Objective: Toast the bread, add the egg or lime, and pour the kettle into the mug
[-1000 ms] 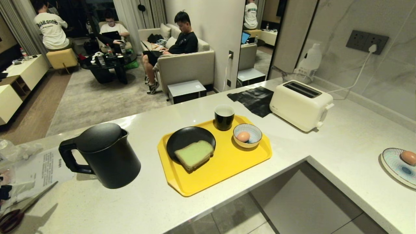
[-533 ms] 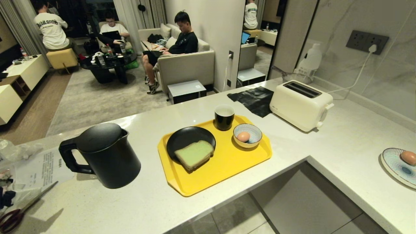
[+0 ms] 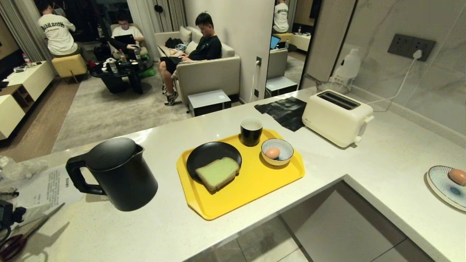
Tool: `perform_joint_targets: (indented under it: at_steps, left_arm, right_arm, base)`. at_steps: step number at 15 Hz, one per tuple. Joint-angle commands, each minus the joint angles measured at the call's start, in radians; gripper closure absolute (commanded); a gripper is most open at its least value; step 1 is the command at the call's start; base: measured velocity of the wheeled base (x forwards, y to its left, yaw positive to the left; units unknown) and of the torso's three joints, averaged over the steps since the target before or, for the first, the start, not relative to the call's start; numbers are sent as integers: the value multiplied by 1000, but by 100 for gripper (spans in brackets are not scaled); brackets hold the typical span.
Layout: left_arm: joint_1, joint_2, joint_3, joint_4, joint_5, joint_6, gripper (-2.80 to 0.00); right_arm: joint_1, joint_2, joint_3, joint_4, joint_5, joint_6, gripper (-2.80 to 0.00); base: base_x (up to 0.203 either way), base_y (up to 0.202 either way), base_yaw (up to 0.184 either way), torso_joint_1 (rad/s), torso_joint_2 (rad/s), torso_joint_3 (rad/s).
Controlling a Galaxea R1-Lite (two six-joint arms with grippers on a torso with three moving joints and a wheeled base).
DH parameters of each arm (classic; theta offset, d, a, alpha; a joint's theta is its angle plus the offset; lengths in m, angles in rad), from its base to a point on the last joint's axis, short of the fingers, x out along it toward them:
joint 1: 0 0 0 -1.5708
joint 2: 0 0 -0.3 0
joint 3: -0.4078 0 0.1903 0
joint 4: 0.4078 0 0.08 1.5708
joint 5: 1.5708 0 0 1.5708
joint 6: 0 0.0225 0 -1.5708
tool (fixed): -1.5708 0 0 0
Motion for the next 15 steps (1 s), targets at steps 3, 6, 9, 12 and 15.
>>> perform_joint_targets:
  at_steps: [3, 6, 9, 12, 15]
  left_arm:
    - [-48, 29, -40, 1, -60, -23, -280]
    - [-87, 47, -95, 6, -57, -89, -280]
    - [-112, 69, -118, 7, -34, -98, -280]
    - [-146, 92, -140, 4, -18, -132, -280]
    - [-169, 126, -167, -6, -6, -135, -280]
  right_arm:
    - [0, 1, 0, 0, 0, -1, 0]
    - [0, 1, 0, 0, 0, -1, 0]
    - [0, 1, 0, 0, 0, -1, 0]
    - [0, 1, 0, 0, 0, -1, 0]
    - [0, 1, 0, 0, 0, -1, 0]
  base:
    - [0, 0, 0, 0, 0, 0]
    - [0, 0, 0, 0, 0, 0]
    - [0, 0, 0, 0, 0, 0]
    - [0, 0, 0, 0, 0, 0]
    - [0, 0, 0, 0, 0, 0]
